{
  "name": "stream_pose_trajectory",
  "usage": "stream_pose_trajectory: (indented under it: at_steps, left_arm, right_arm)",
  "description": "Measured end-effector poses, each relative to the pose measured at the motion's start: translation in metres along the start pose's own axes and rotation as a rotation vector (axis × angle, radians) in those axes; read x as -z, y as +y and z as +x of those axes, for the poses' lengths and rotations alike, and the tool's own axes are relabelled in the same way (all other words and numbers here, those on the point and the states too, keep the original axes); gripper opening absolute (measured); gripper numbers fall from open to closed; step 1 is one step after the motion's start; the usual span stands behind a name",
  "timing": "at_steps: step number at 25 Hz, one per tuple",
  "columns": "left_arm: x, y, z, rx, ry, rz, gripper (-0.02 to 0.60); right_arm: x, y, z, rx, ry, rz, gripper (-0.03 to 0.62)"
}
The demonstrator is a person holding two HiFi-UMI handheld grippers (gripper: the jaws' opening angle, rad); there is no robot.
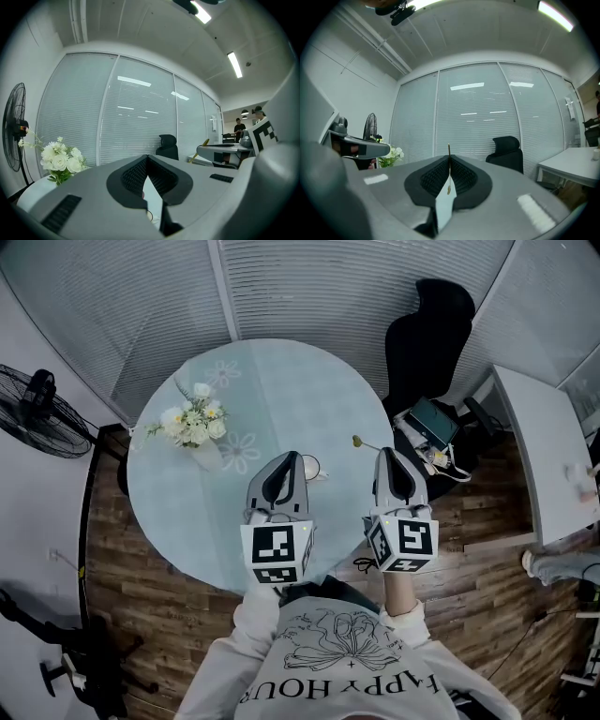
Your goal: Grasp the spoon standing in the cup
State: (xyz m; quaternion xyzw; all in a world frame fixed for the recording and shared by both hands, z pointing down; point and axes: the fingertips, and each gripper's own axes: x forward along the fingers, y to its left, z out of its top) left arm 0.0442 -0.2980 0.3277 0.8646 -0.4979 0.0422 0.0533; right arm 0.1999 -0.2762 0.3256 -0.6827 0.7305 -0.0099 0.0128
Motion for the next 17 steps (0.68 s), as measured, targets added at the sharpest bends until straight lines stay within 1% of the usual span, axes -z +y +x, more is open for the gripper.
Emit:
stream_pose_trajectory:
  at_steps: [7,17]
  left_arm:
    - [0.0045,-0.0049,0.0015,0.006,0.009,0.001,0.006]
    - [0.0042,-0.0044,0.0028,0.001,0.009,-0.005,0.006]
  right_arm:
    - [0.0003,-0.0068,-0.0029,0.012,-0.001,0.007,0.015]
    - [0.0021,-0.0059,-0.0022,0.011,0.002,0.012,0.015]
